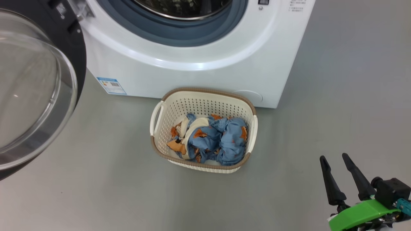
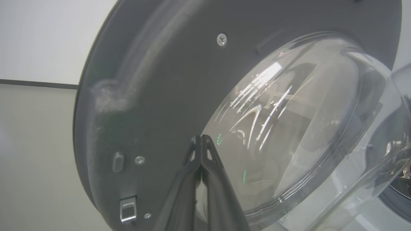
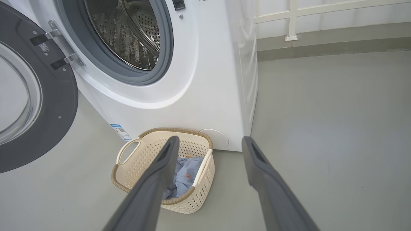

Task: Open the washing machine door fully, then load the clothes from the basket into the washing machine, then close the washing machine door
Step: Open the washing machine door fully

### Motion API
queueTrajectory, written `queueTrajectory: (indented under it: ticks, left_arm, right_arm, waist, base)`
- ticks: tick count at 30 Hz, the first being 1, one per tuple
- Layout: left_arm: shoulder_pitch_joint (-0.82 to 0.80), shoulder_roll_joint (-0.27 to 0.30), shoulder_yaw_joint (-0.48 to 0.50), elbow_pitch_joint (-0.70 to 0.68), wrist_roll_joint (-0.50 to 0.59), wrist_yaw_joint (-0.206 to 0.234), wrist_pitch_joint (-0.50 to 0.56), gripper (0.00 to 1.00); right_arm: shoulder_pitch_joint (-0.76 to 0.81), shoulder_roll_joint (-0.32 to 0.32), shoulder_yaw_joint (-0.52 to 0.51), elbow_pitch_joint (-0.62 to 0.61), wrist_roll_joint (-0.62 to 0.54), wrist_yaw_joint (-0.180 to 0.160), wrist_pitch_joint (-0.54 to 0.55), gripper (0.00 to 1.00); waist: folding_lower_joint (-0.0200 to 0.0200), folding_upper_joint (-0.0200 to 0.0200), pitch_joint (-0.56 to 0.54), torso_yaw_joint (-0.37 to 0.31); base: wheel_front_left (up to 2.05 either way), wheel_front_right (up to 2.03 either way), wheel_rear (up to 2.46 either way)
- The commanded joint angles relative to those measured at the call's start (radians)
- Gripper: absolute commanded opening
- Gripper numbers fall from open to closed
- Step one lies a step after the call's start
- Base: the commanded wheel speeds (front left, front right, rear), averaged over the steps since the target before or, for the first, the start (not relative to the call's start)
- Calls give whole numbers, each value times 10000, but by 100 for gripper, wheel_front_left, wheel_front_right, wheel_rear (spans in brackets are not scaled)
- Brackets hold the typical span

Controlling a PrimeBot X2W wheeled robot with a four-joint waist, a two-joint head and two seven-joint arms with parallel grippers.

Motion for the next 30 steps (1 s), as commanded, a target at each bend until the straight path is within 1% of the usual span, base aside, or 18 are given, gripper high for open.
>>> queueTrajectory:
  ticks: [1, 5, 7, 10, 12, 14, 16, 17, 19, 20, 22, 25, 30]
  left_arm:
    - [381, 371, 88, -507, 98, -43, -53, 0]
    - [1007, -361, -123, -1531, -321, -89, -53, 0]
    - [1382, -675, -496, -2095, -672, -93, -53, 0]
    - [2043, -993, -1115, -2875, -1178, -96, -53, 0]
    - [2525, -1049, -1608, -3322, -1429, -97, -53, 22]
    - [2935, -1094, -1987, -3628, -1626, -97, -53, 36]
    - [3317, -1145, -2339, -3907, -1613, -98, -53, 45]
    - [3494, -1173, -2570, -4016, -1593, -98, -53, 55]
    - [3741, -1159, -3006, -4209, -1672, -98, -53, 82]
    - [3843, -1140, -3233, -4287, -1707, -98, -53, 99]
    - [3990, -1104, -3733, -4426, -1876, -98, -53, 100]
    - [4154, -851, -4487, -4518, -2162, -99, -53, 100]
    - [4188, -474, -5413, -4616, -2560, -99, -53, 100]
  right_arm:
    - [114, -23, 157, -205, 24, 29, -120, 100]
    - [240, -40, 134, -208, 69, 29, -120, 100]
    - [310, -67, 120, -198, 112, 29, -120, 100]
    - [442, -94, 100, -220, 179, 29, -120, 100]
    - [523, -97, 100, -226, 209, 29, -120, 100]
    - [577, -97, 129, -231, 232, 29, -120, 100]
    - [641, -91, 114, -262, 252, 29, -120, 100]
    - [669, -84, 129, -271, 257, 29, -120, 100]
    - [707, -86, 121, -298, 271, 29, -120, 100]
    - [715, -91, 121, -305, 275, 29, -120, 100]
    - [725, -99, 101, -318, 279, 29, -120, 100]
    - [709, -110, 64, -339, 277, 29, -120, 100]
    - [672, -108, 66, -377, 243, 29, -120, 100]
  waist:
    - [0, -1, -265, 114]
    - [0, -1, -522, 208]
    - [0, -1, -683, 238]
    - [0, -1, -894, 239]
    - [0, -1, -1032, 203]
    - [0, -1, -1127, 132]
    - [0, -1, -1192, 66]
    - [0, -1, -1236, 7]
    - [0, -1, -1235, -88]
    - [0, -1, -1230, -146]
    - [0, -1, -1221, -272]
    - [0, -1, -1161, -495]
    - [0, -1, -1073, -895]
  base:
    - [0, 0, 0]
    - [0, 0, 0]
    - [0, 0, 0]
    - [0, 0, 0]
    - [0, 0, 0]
    - [0, 0, 0]
    - [0, 0, 0]
    - [0, 0, 0]
    - [0, 0, 0]
    - [0, 0, 0]
    - [0, 0, 0]
    - [0, 0, 0]
    - [0, 0, 0]
